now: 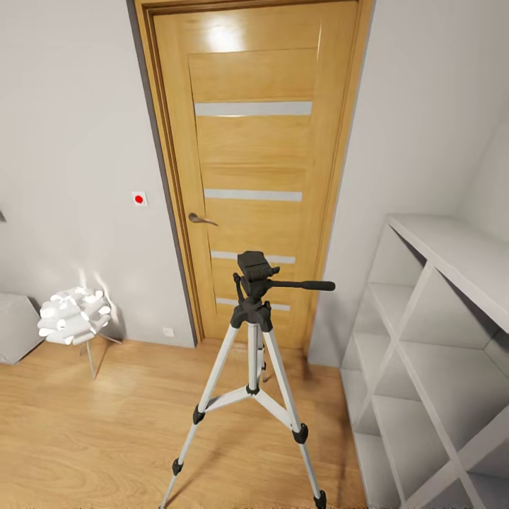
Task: Attach the digital camera to the camera tripod in the bedroom.
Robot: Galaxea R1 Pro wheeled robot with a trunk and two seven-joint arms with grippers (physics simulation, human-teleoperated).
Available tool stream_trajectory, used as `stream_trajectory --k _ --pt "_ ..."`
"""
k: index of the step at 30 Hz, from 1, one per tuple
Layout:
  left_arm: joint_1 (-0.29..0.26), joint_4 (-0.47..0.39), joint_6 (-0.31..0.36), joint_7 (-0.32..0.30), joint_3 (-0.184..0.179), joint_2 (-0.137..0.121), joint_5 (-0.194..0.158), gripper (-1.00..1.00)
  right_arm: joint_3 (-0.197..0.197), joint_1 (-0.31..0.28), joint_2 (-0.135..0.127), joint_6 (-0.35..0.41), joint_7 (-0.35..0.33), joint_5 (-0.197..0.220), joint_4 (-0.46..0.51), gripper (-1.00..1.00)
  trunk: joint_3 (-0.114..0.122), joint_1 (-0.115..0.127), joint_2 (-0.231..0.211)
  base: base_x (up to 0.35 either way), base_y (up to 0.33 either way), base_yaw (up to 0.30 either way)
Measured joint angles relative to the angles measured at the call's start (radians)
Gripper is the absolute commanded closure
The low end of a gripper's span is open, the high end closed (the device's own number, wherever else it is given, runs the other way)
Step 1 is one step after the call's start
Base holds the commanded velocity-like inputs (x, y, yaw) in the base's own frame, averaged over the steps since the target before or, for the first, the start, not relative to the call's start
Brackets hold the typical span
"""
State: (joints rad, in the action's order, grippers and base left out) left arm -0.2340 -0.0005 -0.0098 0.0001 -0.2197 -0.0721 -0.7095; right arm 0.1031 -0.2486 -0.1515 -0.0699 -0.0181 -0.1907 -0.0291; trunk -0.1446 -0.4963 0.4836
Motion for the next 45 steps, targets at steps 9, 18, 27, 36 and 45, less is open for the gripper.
stream_trajectory --k 9,18,27,36,45 --pt "0.000 0.000 0.000 0.000 0.000 0.000 0.000 1.00 0.000 0.000 0.000 0.003 0.000 0.000 0.000 -1.00 0.024 0.035 -0.063 0.000 0.000 0.000" --pt "0.000 0.000 0.000 0.000 0.000 0.000 0.000 1.00 0.000 0.000 0.001 0.004 0.000 0.000 0.000 -1.00 0.033 0.047 -0.086 0.000 0.000 0.000" --pt "0.000 0.000 0.000 0.000 0.000 0.000 0.000 1.00 0.000 0.000 0.002 0.006 0.000 0.000 0.000 -1.00 0.032 0.047 -0.086 0.000 0.000 0.000" --pt "0.000 -0.001 0.000 0.000 0.000 0.000 0.000 1.00 0.000 0.000 0.000 0.003 0.000 0.000 0.000 -1.00 0.020 0.047 -0.086 0.000 0.000 0.000" --pt "0.000 -0.001 0.000 0.000 0.000 0.000 0.000 1.00 0.000 0.000 0.000 0.003 0.000 0.000 0.000 -1.00 0.006 0.047 -0.086 0.000 0.000 0.000"
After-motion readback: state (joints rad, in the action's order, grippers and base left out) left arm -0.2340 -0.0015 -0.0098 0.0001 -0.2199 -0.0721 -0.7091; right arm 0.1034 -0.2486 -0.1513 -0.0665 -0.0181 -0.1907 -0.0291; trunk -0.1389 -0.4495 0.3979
